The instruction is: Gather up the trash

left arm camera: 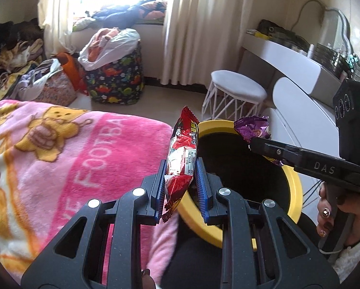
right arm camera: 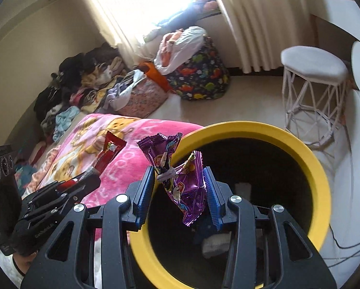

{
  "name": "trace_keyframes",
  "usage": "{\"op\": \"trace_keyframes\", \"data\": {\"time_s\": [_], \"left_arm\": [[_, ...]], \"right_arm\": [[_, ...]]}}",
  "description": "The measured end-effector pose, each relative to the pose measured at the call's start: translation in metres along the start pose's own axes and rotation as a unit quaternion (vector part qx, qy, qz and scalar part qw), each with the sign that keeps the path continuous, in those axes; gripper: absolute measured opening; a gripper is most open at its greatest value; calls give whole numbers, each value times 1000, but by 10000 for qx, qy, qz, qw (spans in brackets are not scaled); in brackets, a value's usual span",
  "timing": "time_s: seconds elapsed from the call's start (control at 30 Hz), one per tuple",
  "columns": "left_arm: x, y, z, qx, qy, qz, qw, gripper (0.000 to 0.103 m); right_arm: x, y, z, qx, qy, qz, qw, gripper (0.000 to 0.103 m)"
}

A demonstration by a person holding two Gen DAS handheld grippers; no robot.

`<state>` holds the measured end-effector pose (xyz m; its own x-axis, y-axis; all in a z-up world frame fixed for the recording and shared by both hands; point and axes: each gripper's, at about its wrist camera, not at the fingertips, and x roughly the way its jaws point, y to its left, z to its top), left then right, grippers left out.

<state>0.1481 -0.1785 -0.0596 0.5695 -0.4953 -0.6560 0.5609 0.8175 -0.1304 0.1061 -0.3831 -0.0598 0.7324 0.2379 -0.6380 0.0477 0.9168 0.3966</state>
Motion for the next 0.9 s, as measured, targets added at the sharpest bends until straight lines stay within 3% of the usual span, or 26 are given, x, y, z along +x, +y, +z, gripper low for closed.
{"op": "trace_keyframes", "data": {"time_s": [0.47,0.6,0.67,0.73,0.8,0.9], "left_arm": [[33,-40,0,419,243,-288,9984,17],[43,-50,0,569,315,-403,9971,18],[47,-55,1,649,350,-411,9964,27],[49,-59,1,713,353,-363,9962,47],[48,-60,0,715,332,-356,9963,55],[44,-58,0,683,277,-266,9969,79]], "right_arm": [[-12,-45,-15,648,45,-279,9975,43],[-19,-56,-17,929,-39,-231,9954,62],[-23,-61,-17,1026,-74,-269,9943,65],[-28,-63,-16,1074,-124,-312,9937,70],[-33,-64,-18,1051,-172,-412,9935,72],[-40,-62,-19,942,-247,-550,9937,78]]}}
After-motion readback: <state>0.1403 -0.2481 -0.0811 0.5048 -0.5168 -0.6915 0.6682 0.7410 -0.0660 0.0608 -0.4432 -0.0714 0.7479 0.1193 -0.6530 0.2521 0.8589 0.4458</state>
